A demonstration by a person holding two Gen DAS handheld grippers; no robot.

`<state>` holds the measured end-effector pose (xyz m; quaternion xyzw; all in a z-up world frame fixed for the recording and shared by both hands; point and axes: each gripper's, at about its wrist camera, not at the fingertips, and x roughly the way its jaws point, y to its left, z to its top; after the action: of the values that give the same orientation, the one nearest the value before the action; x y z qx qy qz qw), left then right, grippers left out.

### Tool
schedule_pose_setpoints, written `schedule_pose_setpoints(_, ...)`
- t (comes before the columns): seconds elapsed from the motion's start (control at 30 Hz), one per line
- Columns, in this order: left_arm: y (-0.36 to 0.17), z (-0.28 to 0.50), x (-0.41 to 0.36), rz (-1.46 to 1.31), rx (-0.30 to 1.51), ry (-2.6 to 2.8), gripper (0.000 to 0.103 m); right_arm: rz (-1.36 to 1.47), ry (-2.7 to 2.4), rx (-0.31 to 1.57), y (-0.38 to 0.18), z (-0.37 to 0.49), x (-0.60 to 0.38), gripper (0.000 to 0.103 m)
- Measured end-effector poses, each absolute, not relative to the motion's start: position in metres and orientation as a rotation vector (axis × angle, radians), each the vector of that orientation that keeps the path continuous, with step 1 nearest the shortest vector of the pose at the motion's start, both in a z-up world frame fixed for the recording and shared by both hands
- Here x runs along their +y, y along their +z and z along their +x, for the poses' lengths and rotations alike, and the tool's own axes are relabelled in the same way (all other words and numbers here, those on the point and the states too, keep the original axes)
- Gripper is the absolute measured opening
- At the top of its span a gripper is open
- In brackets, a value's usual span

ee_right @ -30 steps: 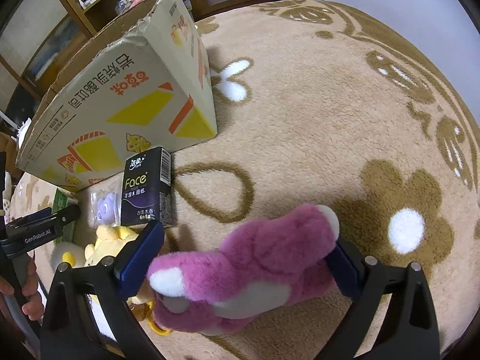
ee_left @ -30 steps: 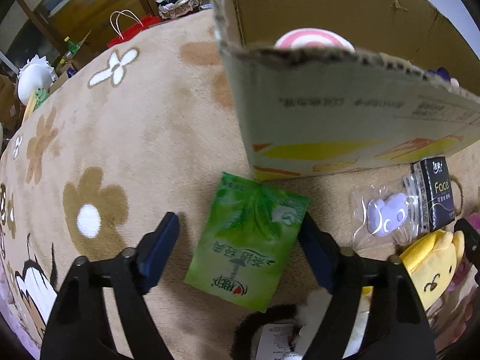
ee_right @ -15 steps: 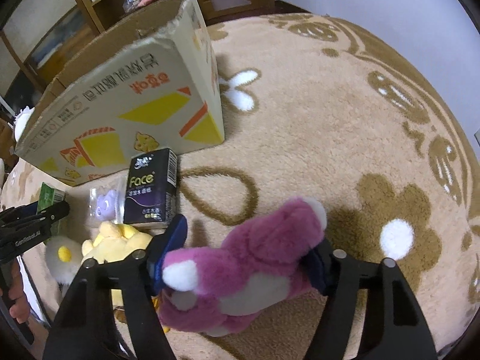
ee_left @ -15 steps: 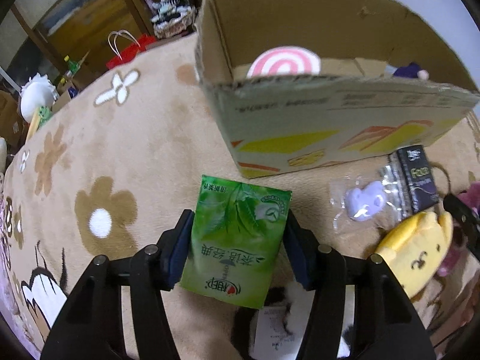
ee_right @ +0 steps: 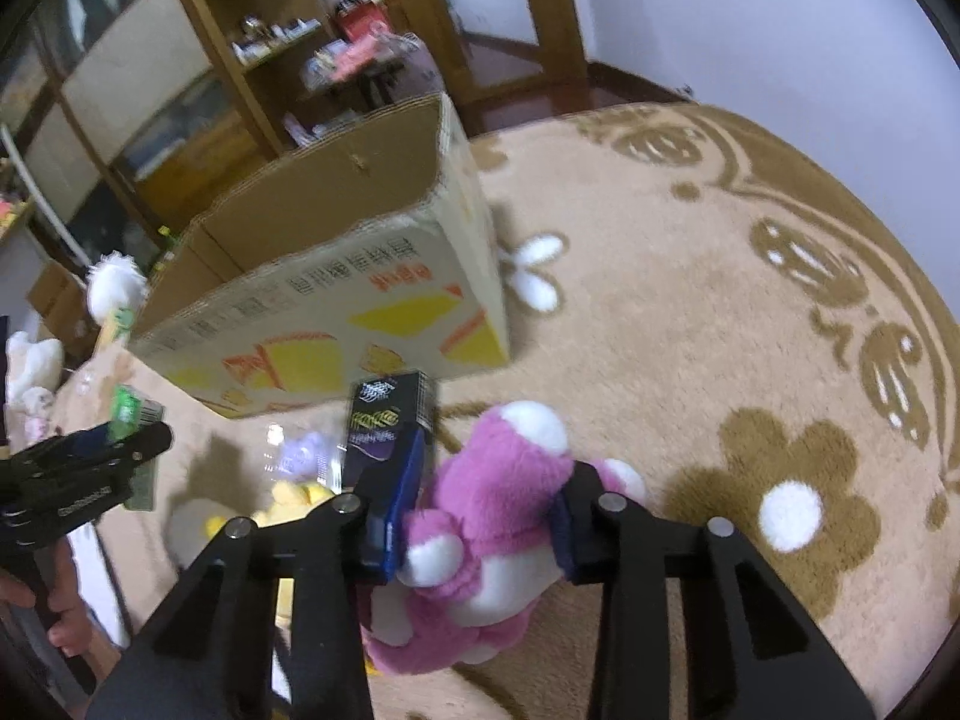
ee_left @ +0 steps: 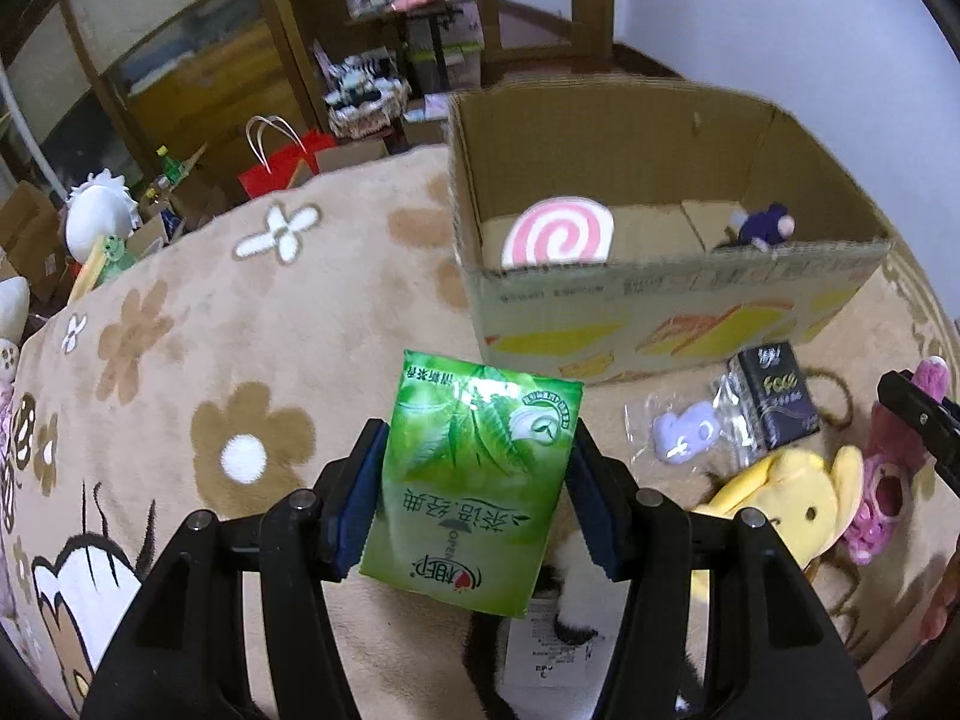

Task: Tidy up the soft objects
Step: 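Grasp the green tissue pack with the left tool while the right tool grasps the pink bear, then lift the tissue pack and pink bear and carry both over the box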

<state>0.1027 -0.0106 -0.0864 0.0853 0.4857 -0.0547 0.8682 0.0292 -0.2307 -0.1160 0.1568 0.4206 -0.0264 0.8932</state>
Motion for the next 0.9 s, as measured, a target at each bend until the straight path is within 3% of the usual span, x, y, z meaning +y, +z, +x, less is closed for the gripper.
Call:
schedule_pose_setpoints(0.4,-0.045,0.089,-0.003,0.090,0.803,-0.180,0.056,0.203,-0.013,0.613,-0.063,0.018,-0.225,0.037)
schedule_pose_setpoints(0.9,-0.012,0.093,-0.002,0.076,0.653,-0.175,0.056,0.151,0.032,0.450,-0.015,0.025,-0.219,0.037)
